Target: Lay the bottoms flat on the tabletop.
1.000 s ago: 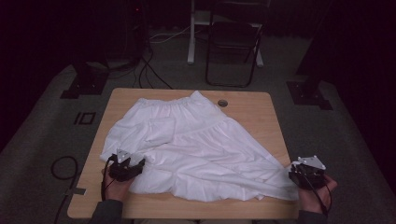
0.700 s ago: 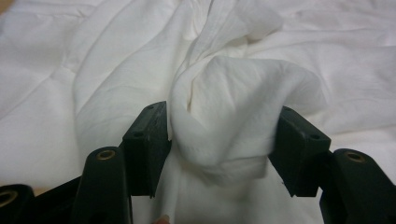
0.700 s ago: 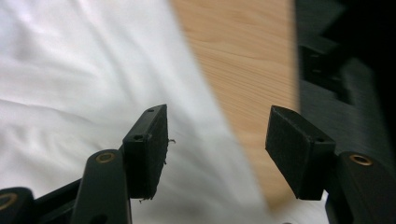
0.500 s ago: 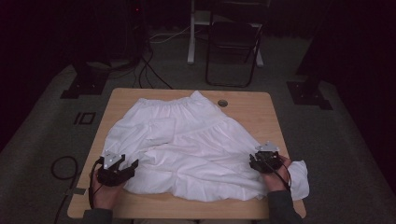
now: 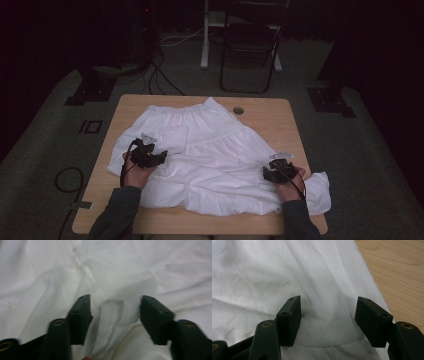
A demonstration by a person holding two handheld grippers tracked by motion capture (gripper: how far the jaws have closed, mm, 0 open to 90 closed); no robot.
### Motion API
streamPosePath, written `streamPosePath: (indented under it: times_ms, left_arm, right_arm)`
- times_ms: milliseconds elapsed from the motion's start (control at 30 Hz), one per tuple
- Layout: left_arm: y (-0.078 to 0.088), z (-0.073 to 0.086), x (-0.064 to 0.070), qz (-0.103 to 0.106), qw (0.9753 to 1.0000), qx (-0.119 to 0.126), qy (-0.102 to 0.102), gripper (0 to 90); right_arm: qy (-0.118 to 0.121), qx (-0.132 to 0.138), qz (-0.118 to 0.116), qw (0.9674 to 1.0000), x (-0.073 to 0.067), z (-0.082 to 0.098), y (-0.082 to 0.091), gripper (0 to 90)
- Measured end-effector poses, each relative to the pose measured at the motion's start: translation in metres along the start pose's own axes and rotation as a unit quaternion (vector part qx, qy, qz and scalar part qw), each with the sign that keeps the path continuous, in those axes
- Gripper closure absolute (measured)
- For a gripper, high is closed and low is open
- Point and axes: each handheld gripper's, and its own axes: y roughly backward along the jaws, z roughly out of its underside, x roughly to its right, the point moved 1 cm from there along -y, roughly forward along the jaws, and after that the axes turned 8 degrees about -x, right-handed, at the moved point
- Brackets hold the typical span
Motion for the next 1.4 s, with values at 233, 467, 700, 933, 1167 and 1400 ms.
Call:
streamPosePath:
  times_ms: [233,467,700,933,1167,1400]
  left_arm:
    - [0.004,0.025,-0.012,-0.014,0.9995,-0.017,0.021,82.0]
    - [0.04,0.083,-0.043,-0.034,0.9973,-0.014,0.063,85.2]
    - [0.067,0.123,-0.063,-0.078,0.9931,-0.021,0.085,85.0]
    - [0.077,0.152,-0.07,-0.108,0.9884,-0.038,0.1,84.1]
    - [0.089,0.156,-0.072,-0.085,0.9897,-0.002,0.115,61.8]
    - [0.11,0.13,-0.065,-0.073,0.9917,0.051,0.093,50.3]
  right_arm:
    - [0.024,-0.005,-0.026,0.9994,-0.003,0.003,0.004,74.6]
    - [0.046,-0.013,-0.016,0.9987,-0.006,0.007,0.007,88.1]
    - [0.04,-0.009,-0.006,0.9991,-0.003,0.012,0.008,89.0]
    - [0.025,-0.012,-0.005,0.9996,0.009,0.022,0.012,89.0]
    - [0.017,-0.012,-0.001,0.9998,0.017,0.033,0.017,88.7]
    - [0.018,-0.011,0.005,0.9998,0.016,0.032,0.016,88.0]
